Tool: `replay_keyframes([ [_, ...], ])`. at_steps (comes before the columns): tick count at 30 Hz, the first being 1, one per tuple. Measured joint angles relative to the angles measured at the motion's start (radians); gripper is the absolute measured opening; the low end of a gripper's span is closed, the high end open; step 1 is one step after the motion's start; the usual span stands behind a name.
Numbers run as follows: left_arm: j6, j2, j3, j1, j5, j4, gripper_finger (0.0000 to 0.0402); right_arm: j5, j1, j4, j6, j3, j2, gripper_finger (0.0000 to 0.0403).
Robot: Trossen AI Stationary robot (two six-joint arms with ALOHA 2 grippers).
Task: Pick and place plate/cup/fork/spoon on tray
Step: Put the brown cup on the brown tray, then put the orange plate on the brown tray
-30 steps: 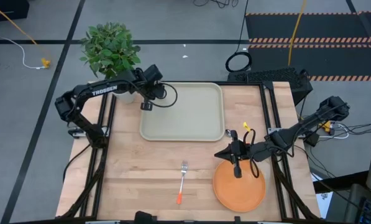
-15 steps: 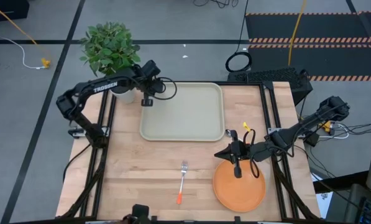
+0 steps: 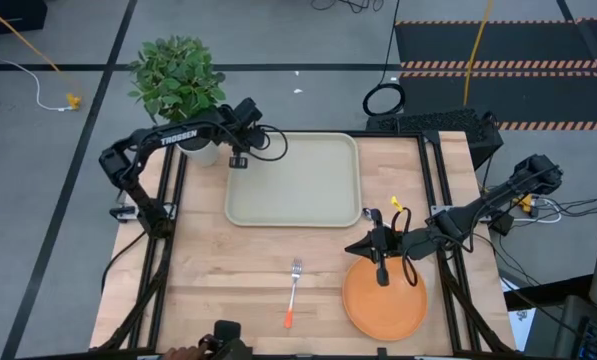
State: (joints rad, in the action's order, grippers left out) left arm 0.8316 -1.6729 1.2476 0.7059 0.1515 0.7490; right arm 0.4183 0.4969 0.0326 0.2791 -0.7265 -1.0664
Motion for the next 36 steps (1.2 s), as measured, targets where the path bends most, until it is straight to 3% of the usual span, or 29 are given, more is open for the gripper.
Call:
replay_keyframes([
  [11,-0.002,-0.001,0.0,0.0,0.001,-0.01,0.0041,0.0,0.0,0.0,-0.032,0.0,0.0,0.0],
  [21,-0.109,0.014,0.0,-0.02,0.081,-0.036,0.0145,0.0,0.0,0.0,-0.034,0.0,0.0,0.0],
  [26,-0.214,0.093,0.026,-0.102,0.181,-0.003,0.0175,-0.002,0.012,-0.023,0.001,0.0,0.0,0.0],
  [31,-0.329,0.224,0.068,-0.223,0.194,0.014,0.0177,-0.002,0.056,-0.001,0.071,0.0,0.0,0.0],
  [36,-0.512,0.362,0.072,-0.397,0.073,0.051,0.0177,0.027,0.131,-0.003,0.17,0.0,-0.015,0.0],
])
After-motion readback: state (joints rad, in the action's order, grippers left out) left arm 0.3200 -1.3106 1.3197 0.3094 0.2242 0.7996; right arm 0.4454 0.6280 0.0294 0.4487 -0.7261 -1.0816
